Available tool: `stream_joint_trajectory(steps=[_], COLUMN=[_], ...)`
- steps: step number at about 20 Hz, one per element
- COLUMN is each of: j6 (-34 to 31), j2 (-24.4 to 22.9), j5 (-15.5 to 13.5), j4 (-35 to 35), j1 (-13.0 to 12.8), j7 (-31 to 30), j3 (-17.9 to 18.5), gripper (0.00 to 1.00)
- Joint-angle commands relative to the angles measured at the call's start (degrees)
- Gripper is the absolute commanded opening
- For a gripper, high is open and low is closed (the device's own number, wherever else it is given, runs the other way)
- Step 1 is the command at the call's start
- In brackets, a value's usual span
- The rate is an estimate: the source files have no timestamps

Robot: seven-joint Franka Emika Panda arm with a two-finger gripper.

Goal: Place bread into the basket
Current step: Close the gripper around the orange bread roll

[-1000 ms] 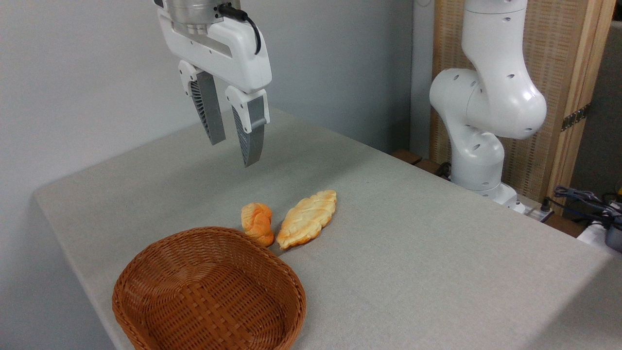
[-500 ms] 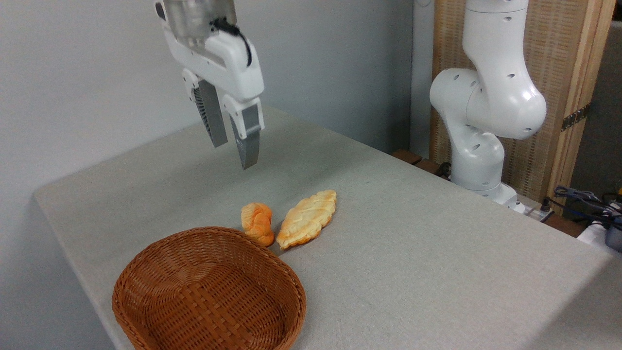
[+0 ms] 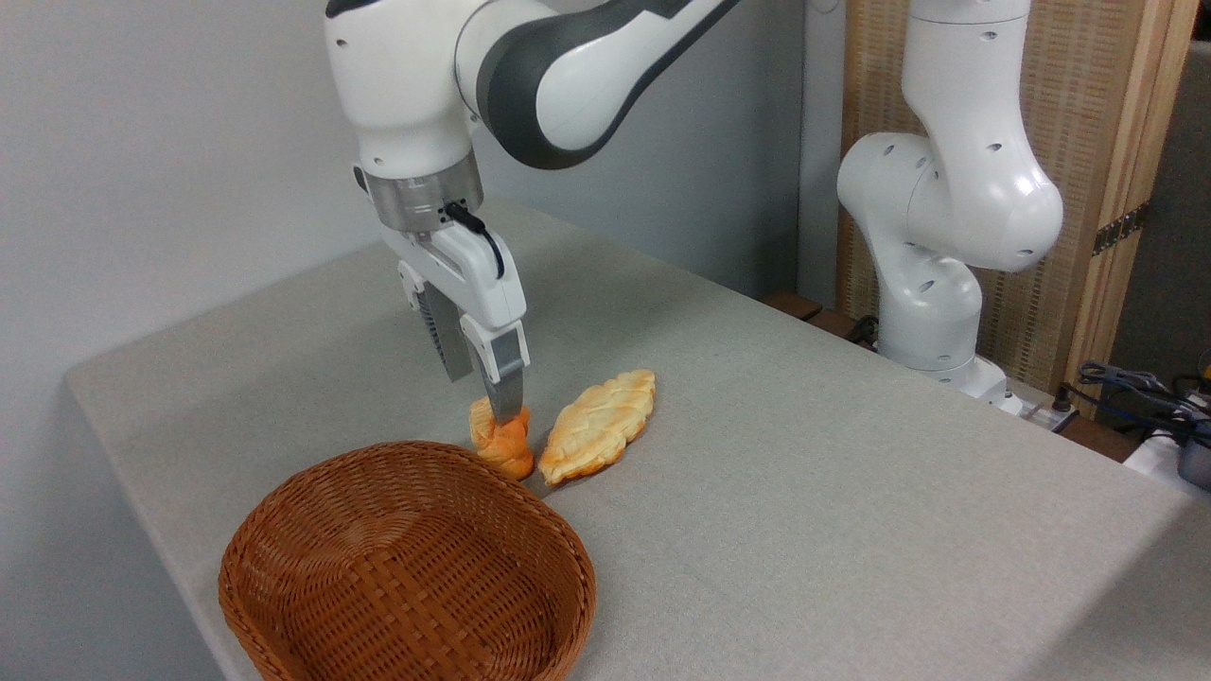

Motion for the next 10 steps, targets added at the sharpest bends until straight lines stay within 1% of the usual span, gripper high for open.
stream_joint_trajectory(steps=[1,2,3,4,6,7,8,10], j6=[5.5,6.8,7.6,7.7,7.7,7.8,7.8,7.7], j2=[-1.5,-1.3,-1.2,-1.2,-1.1,-1.1,-1.1,-1.0], j5=[1.3,1.4,1.9,2.8,3.2,3.2,3.2,3.2], j4=[-4.5,-5.1,-5.9,-6.3,-6.4,-6.4,-6.4,-6.4], j1=[-0.3,-0.3,-0.4,-0.5,-0.5,-0.5,-0.5,-0.5], j7=[0.0,0.0,0.0,0.0,0.1,0.2,0.2,0.2], j3=[0.4,0.4,0.3,0.2,-0.1,-0.2,-0.2,-0.2], gripper=[1.0,0.99,0.89,0.86,0.61,0.46,0.37,0.34])
